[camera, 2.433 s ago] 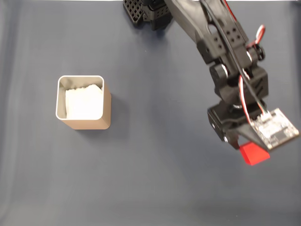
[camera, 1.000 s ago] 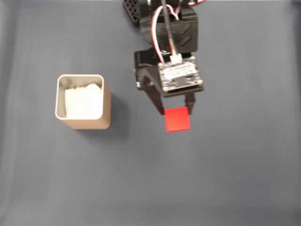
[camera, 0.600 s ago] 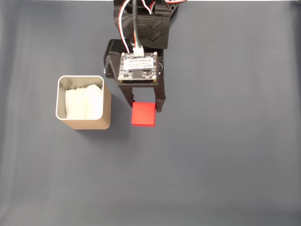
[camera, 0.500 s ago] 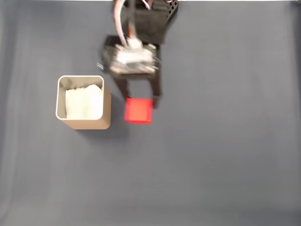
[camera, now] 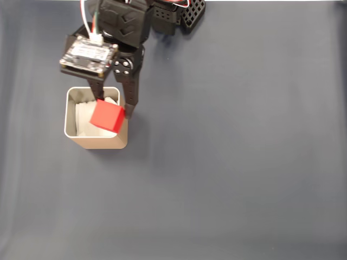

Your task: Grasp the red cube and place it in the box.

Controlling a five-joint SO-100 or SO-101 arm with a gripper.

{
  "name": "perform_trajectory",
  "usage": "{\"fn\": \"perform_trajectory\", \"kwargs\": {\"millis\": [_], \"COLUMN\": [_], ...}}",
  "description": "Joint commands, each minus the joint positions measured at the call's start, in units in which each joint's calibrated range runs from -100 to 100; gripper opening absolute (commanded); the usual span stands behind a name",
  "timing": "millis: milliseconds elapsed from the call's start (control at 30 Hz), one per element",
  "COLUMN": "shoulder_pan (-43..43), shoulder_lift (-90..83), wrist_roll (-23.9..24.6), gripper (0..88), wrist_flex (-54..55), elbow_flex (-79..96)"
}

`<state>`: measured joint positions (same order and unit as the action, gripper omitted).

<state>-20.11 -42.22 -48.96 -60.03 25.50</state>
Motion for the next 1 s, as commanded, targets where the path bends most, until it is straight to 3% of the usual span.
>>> {"fn": "perform_trajectory", "kwargs": {"millis": [0,967], "shoulder_pan": [-2.01,-9.47], "shoulder_lift": [-2.65,-2.22], "wrist_roll": [-0.54,-0.63], "gripper": [1.7,1.1], "wrist_flex": [-0.33,0.9], "elbow_flex": [0.3,5.77]}}
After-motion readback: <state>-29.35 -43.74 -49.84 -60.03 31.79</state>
